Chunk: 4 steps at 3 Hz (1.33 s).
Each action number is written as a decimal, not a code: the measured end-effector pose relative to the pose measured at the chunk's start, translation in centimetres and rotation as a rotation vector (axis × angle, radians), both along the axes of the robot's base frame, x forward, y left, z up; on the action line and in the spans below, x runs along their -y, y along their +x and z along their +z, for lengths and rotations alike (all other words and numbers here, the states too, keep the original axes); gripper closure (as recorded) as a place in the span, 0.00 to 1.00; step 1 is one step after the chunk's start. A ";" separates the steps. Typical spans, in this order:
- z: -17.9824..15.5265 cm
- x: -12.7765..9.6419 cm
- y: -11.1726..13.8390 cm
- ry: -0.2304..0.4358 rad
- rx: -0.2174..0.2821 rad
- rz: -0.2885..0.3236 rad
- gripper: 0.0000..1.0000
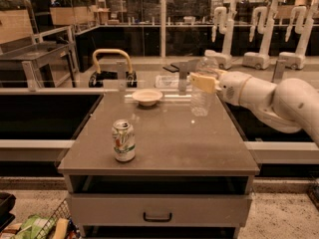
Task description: Pick water bottle from bottom drawer and place on counter
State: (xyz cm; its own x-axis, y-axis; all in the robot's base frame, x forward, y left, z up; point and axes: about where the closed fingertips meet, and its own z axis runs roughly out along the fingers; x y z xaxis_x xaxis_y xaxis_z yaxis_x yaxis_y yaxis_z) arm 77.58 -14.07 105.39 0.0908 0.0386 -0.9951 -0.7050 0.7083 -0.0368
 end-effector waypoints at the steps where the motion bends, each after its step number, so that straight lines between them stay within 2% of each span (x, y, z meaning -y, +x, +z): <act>1: -1.9 -1.7 3.9 0.004 -0.020 0.006 1.00; 3: -9.2 -7.0 10.5 -0.044 -0.085 0.044 1.00; 4: -11.7 -8.2 11.6 -0.052 -0.080 0.077 1.00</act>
Offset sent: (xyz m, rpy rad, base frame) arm 0.1291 0.0644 -0.0939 -0.0399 0.1221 0.0270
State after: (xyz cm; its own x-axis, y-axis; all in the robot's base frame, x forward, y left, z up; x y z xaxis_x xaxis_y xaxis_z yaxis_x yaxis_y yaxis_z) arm 89.21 -5.87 93.67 0.0102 -0.0097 -0.9999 -0.7591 0.6508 -0.0141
